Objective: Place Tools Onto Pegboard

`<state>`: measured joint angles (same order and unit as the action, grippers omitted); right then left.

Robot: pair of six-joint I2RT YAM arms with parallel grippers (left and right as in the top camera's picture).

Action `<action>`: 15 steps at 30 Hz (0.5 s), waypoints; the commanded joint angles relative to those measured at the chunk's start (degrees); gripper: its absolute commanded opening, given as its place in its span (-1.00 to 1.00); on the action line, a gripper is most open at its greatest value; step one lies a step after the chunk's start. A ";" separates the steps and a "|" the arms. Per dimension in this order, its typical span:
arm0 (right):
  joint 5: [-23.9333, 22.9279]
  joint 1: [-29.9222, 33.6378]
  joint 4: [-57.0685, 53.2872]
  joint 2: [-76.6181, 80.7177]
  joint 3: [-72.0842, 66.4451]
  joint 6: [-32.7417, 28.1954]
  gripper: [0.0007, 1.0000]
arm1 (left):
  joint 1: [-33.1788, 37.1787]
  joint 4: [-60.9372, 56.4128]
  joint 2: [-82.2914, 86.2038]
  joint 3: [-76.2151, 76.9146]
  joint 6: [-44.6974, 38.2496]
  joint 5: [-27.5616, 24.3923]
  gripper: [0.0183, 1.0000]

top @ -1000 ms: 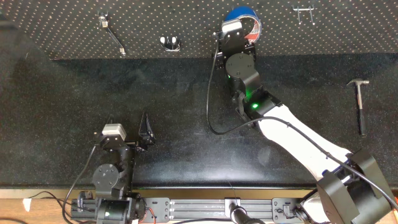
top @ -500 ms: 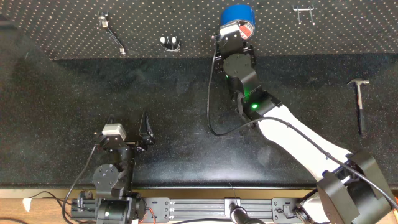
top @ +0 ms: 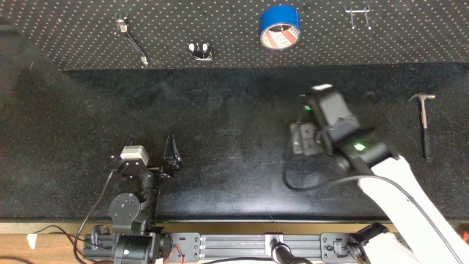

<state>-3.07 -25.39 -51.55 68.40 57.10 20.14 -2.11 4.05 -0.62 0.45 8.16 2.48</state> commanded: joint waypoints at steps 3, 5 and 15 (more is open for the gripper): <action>0.26 23.65 -16.22 -9.94 0.13 -6.80 0.95 | 0.22 0.31 0.44 -0.13 0.11 -0.17 0.99; -6.91 31.67 -16.24 -8.52 0.13 -15.23 0.95 | 0.22 0.31 0.44 -0.13 0.11 -0.17 0.99; 16.06 65.37 10.10 17.25 -1.53 -48.54 0.95 | 0.22 0.33 0.44 -0.13 0.11 -0.17 0.99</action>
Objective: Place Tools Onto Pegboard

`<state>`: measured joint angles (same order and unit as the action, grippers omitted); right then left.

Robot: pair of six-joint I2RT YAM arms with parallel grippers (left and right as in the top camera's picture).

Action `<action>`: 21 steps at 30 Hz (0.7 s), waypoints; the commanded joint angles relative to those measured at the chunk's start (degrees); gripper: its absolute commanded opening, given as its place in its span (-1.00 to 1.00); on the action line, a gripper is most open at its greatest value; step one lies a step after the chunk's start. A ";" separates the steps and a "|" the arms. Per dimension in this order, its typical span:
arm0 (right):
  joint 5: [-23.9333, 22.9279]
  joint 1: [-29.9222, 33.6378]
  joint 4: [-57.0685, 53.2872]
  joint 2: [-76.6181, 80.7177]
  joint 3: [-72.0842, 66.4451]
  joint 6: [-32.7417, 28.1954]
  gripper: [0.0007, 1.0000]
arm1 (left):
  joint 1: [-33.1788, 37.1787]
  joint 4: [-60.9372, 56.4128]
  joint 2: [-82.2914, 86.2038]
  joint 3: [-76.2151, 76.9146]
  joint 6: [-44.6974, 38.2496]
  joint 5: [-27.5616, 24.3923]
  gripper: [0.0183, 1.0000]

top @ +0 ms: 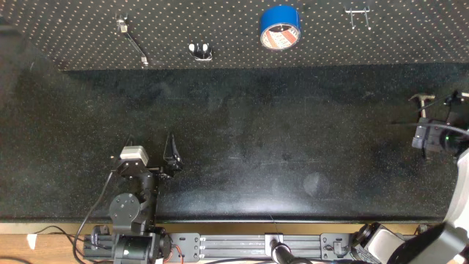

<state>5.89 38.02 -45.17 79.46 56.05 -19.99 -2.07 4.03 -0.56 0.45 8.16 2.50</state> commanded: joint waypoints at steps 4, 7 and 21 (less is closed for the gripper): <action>7.04 1.92 7.50 13.68 -0.48 -9.77 0.95 | 0.17 0.35 0.37 -0.13 0.11 -0.20 0.99; 6.93 1.92 7.56 16.33 -0.48 -10.60 0.95 | 0.17 0.35 0.37 -0.13 0.11 -0.20 0.99; -3.76 -0.72 7.78 19.47 -0.48 -10.73 -0.26 | 0.17 0.35 0.37 -0.13 0.11 -0.20 0.99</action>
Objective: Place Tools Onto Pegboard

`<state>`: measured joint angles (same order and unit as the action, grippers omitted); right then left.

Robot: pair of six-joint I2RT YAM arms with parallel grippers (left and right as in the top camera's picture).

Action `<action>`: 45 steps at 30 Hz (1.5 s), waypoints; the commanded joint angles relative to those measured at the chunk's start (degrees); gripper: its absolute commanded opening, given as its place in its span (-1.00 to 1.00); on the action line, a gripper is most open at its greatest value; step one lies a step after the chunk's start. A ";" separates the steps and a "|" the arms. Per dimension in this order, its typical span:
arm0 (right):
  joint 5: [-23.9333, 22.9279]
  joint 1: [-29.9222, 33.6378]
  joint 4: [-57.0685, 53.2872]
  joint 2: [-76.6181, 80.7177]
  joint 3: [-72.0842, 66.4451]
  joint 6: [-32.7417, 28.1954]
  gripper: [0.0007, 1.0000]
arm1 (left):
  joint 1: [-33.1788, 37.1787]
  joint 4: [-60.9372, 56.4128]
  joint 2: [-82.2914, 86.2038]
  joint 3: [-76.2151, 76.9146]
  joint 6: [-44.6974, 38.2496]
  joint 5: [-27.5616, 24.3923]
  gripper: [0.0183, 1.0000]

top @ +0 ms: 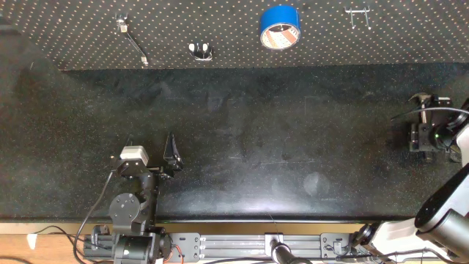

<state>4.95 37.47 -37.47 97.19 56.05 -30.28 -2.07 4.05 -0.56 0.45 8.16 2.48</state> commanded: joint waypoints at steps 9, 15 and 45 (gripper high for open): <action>8.31 -0.13 1.99 1.51 -0.48 5.14 -0.85 | 0.17 0.33 0.37 -0.13 0.11 -0.17 0.99; 11.32 -0.17 4.17 -12.96 -0.48 11.91 -0.85 | 0.17 0.33 0.37 -0.13 0.09 -0.17 0.99; 16.48 -29.77 20.04 -22.77 -0.46 22.69 -0.84 | 0.17 0.31 0.37 -0.13 0.11 -0.17 0.99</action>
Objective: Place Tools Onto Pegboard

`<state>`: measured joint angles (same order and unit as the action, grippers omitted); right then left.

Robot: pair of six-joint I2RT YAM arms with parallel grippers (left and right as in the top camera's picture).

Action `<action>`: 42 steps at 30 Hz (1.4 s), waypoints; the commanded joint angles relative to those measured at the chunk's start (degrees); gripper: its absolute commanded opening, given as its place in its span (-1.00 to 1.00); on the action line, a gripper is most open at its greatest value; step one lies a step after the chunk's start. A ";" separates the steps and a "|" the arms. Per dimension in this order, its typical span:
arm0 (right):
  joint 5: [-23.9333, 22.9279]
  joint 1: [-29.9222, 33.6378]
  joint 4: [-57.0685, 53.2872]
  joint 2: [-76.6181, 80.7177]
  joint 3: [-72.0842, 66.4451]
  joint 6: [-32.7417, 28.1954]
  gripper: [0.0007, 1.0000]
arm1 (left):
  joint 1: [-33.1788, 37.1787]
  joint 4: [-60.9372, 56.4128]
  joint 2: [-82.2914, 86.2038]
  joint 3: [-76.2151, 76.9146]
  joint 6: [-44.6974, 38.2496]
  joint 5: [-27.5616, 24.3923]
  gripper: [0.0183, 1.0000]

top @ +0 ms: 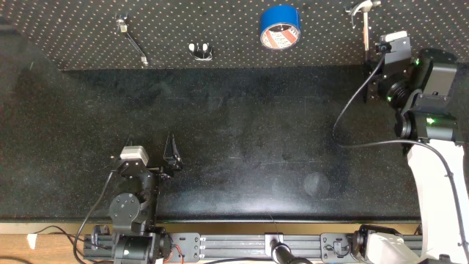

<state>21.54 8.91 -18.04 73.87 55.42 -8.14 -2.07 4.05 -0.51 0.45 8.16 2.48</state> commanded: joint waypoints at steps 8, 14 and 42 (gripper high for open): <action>-0.07 -1.25 0.55 1.49 0.17 0.61 -0.68 | 0.17 0.33 0.33 -0.13 0.11 -0.17 0.99; -0.07 -1.25 0.09 1.49 0.15 0.61 -0.33 | 0.17 0.33 0.33 -0.13 0.11 -0.17 0.99; -7.43 -6.88 14.82 -73.83 -55.17 7.19 0.95 | 0.17 0.33 0.33 -0.13 0.11 -0.17 1.00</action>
<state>16.12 3.29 -2.66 1.93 0.47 3.53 -2.07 4.05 -0.47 0.45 8.16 2.48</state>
